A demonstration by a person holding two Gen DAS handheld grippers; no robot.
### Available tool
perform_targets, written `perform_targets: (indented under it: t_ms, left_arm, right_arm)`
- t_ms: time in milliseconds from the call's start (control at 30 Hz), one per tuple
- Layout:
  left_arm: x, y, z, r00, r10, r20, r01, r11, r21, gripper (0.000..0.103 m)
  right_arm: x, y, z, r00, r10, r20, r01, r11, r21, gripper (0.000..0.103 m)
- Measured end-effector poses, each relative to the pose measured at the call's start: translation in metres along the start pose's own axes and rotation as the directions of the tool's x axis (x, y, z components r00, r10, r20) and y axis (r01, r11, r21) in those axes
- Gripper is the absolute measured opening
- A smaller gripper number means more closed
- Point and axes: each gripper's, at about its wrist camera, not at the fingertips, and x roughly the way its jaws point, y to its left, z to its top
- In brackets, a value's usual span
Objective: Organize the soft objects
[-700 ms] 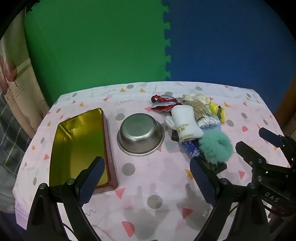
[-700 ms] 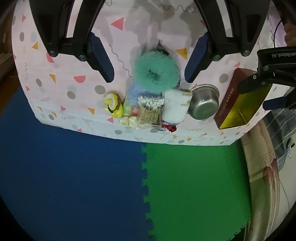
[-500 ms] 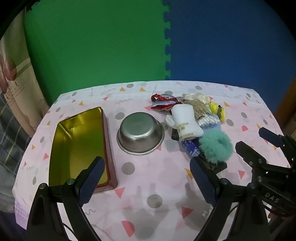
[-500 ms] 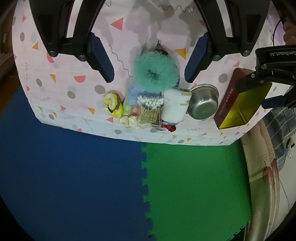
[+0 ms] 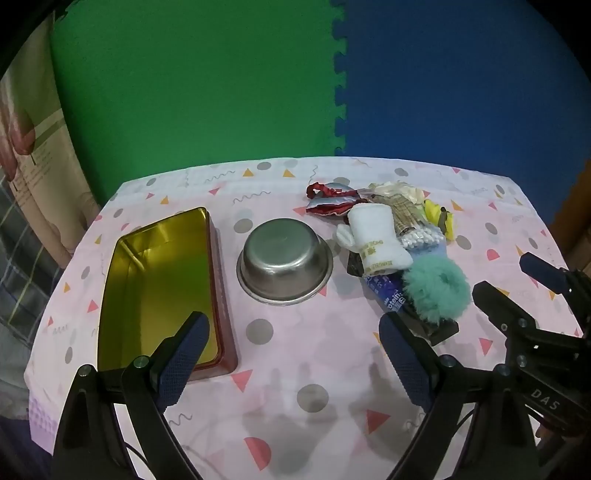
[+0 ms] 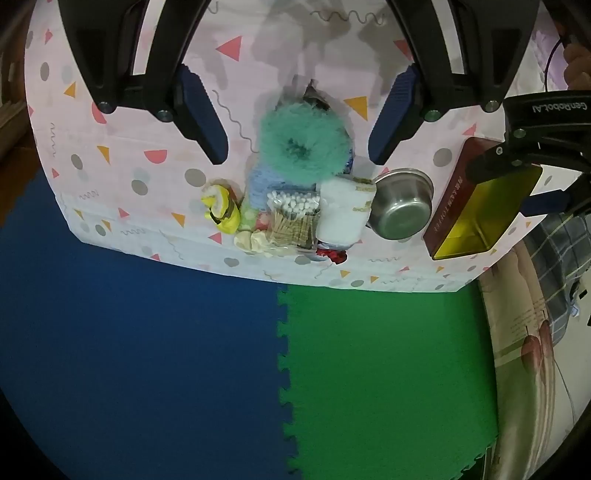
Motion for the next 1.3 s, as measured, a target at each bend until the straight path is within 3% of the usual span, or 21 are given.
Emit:
perform_targets:
  t_ms: [1300]
  left_arm:
    - [-0.0010, -0.0014, 0.0015, 1.000, 0.004, 0.000, -0.004, 1.000, 0.000, 0.092]
  right_arm:
    - [-0.0051, 0.0035, -0.0008, 1.000, 0.012, 0.011, -0.012, 1.000, -0.002, 0.081]
